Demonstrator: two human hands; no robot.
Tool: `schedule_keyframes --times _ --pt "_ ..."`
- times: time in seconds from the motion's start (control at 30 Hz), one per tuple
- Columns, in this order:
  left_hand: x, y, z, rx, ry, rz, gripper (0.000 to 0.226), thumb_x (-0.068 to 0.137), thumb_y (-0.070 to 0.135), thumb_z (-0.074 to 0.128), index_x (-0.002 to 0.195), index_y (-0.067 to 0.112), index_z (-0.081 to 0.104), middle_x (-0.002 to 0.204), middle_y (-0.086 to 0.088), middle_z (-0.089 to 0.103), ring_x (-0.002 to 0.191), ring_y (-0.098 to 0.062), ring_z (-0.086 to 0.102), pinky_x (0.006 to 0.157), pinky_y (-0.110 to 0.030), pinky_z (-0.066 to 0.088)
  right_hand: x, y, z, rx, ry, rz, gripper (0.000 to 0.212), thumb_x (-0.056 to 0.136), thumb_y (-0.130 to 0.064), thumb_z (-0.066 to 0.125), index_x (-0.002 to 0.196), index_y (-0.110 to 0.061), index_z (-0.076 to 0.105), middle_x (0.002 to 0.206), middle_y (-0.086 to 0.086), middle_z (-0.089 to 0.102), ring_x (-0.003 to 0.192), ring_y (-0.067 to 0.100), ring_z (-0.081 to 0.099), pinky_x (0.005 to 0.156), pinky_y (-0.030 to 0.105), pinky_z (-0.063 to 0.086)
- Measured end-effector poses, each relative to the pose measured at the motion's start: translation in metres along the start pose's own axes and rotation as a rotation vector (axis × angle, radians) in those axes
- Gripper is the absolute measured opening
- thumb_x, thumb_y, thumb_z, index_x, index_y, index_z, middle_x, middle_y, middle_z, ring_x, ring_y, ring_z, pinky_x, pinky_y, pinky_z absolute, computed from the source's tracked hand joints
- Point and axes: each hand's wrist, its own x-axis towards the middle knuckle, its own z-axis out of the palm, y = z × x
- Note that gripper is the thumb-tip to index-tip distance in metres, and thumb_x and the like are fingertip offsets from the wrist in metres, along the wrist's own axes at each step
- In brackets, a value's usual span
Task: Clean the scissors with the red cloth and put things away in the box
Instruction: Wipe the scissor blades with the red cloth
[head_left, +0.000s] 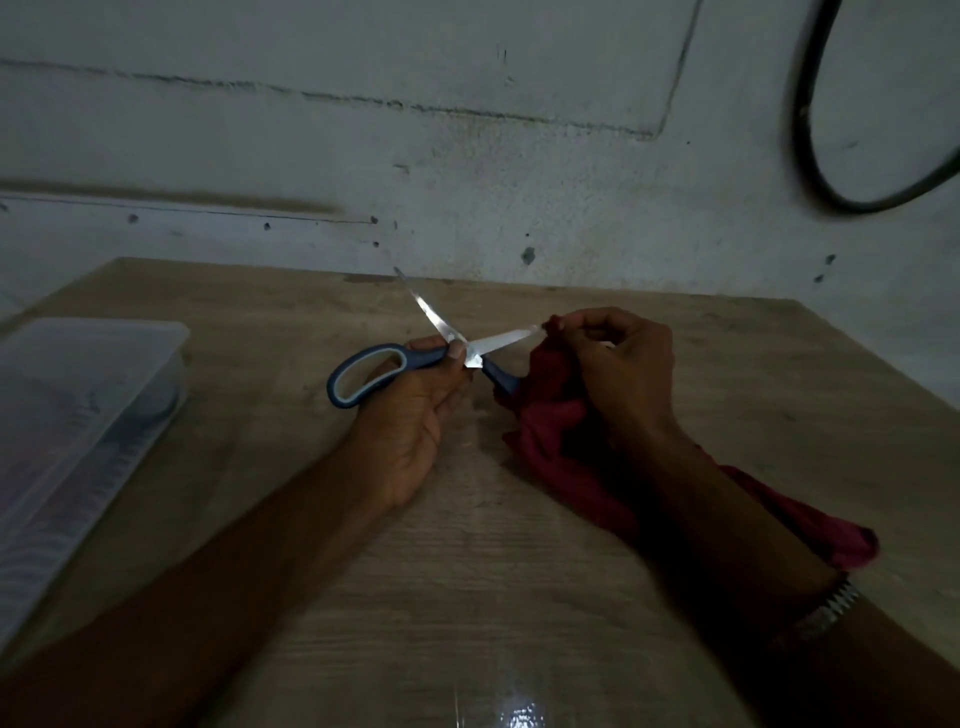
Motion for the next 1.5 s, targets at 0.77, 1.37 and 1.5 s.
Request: schedule_keyframes --times 0.77,1.37,1.5 --pt "0.000 0.005 0.000 -0.075 -0.007 -0.041 0.026 0.093 0.004 0.061 0.118 0.001 0.064 0.118 -0.014 0.073 0.107 -0.020 0.072 0.095 -0.034 0.057 -0.020 -0.004 0.021 0.034 -0.101 -0.068 0.006 0.091 -0.019 0.084 0.089 -0.014 0.081 0.074 0.000 0.081 0.063 0.017 0.079 0.068 0.042 0.068" --pt "-0.003 0.006 0.003 -0.051 -0.025 -0.027 0.015 0.095 0.003 0.058 0.107 0.004 0.067 0.115 -0.012 0.074 0.106 -0.018 0.072 0.096 -0.033 0.056 -0.004 0.003 0.012 0.128 -0.087 0.067 0.004 0.091 -0.016 0.083 0.090 -0.012 0.082 0.084 0.008 0.082 0.077 0.026 0.081 0.075 0.054 0.067" --pt "-0.003 0.006 0.004 -0.063 0.000 -0.024 0.014 0.093 0.003 0.061 0.104 0.005 0.068 0.109 -0.009 0.077 0.101 -0.016 0.074 0.088 -0.029 0.060 0.000 0.009 0.005 0.140 0.024 0.152 0.007 0.090 -0.019 0.084 0.090 -0.013 0.082 0.083 0.006 0.082 0.081 0.023 0.081 0.079 0.053 0.067"
